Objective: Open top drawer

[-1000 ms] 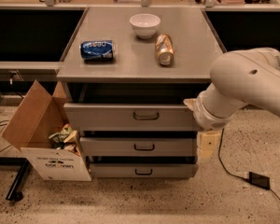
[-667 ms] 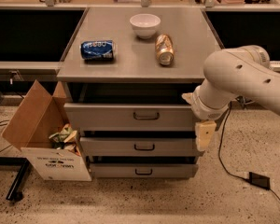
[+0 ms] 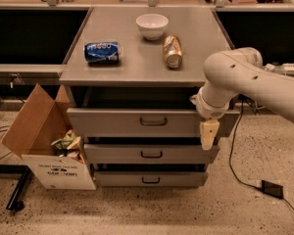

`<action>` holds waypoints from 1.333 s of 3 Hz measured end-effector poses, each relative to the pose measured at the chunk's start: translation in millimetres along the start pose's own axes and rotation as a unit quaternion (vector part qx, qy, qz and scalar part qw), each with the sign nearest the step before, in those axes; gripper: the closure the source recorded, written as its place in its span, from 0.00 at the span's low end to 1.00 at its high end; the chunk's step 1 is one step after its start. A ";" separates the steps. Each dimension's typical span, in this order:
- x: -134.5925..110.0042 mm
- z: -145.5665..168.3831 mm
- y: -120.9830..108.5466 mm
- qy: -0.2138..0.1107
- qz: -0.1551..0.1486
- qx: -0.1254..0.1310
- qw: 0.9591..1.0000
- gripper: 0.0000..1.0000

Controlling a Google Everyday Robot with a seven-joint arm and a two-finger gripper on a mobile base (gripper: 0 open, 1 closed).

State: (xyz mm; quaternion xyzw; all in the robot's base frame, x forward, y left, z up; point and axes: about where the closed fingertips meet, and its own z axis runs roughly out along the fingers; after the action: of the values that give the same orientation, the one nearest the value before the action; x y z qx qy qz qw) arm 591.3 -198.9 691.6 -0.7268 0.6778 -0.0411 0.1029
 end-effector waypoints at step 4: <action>-0.1 19.7 32.2 -0.009 -0.005 -0.079 0.997 0.59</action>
Offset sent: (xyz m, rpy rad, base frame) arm 0.0398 0.0014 -0.0541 -0.0130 0.1508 -0.0103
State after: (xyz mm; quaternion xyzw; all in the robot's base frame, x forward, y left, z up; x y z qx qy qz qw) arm 563.8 -198.9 665.8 -0.7365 0.6743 0.0184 0.0513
